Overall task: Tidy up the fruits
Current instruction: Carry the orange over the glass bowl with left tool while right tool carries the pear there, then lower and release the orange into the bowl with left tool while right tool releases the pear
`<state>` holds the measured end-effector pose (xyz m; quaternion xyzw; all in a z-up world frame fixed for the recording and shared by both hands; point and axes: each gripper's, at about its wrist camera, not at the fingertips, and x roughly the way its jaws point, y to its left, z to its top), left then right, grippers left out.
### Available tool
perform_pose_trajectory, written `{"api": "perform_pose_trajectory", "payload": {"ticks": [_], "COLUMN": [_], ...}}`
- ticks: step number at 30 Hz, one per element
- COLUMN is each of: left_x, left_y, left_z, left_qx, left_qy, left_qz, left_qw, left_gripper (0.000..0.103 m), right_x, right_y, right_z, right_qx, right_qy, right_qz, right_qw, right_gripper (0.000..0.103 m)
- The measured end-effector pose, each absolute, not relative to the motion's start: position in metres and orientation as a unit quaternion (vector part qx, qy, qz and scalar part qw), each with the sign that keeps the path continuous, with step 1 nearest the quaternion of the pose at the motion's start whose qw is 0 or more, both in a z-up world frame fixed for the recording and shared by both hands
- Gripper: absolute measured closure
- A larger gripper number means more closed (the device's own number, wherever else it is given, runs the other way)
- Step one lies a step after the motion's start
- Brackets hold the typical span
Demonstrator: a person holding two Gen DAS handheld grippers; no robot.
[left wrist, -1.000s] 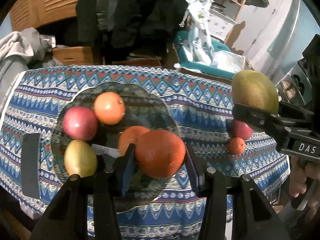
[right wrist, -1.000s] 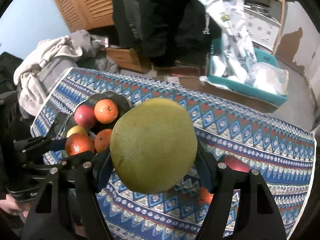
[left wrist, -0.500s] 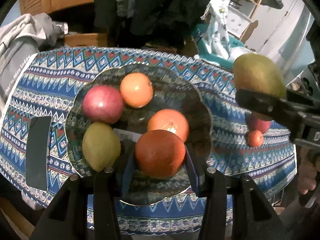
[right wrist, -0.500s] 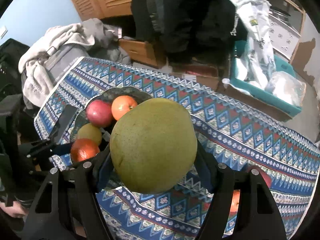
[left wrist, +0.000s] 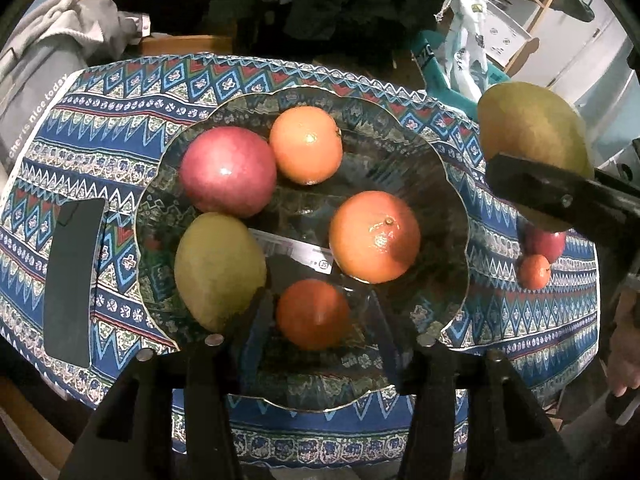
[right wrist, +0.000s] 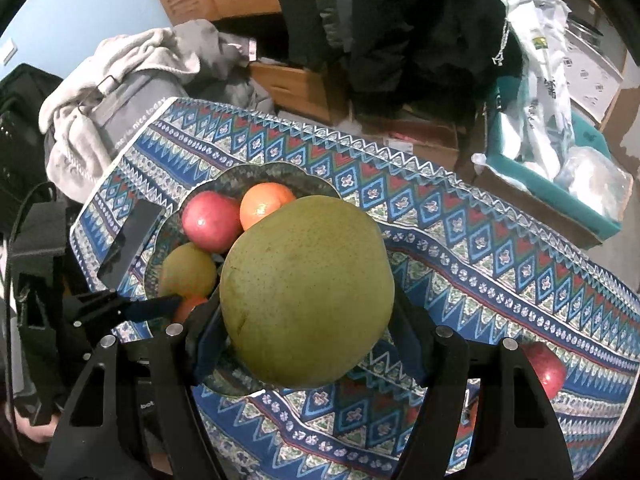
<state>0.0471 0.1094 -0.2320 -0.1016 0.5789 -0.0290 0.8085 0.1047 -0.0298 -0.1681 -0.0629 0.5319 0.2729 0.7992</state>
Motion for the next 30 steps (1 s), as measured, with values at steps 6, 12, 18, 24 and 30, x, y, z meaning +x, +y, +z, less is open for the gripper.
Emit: {"api": "perform_pose_trajectory", "payload": {"ticks": [6, 12, 18, 24, 30], "left_x": [0.047, 0.044, 0.040, 0.038, 0.034], "left_y": [0.118, 0.138, 0.172, 0.199, 0.208], "left_z": [-0.227, -0.209, -0.203, -0.207, -0.207], "left_qx": [-0.113, -0.132, -0.143, -0.165, -0.169], "left_qy": [0.577, 0.555, 0.540, 0.534, 0.532], "left_qz": [-0.026, -0.011, 0.035, 0.068, 0.075], "left_qw": [0.809, 0.821, 0.829, 0.826, 0.826], "left_gripper": [0.046, 0.040, 0.039, 0.039, 0.039], "right_x": [0.108, 0.111, 0.116, 0.112, 0.108], "right_y": [-0.019, -0.003, 0.014, 0.036, 0.056], "right_z": [-0.171, -0.176, -0.183, -0.193, -0.200], "right_qx": [-0.062, -0.066, -0.060, -0.071, -0.077], "right_qy": [0.535, 0.538, 0.546, 0.555, 0.564], "right_qz": [0.281, 0.292, 0.302, 0.313, 0.322], "right_qw": [0.794, 0.788, 0.779, 0.767, 0.757], "right_gripper": [0.031, 0.031, 0.031, 0.031, 0.031]}}
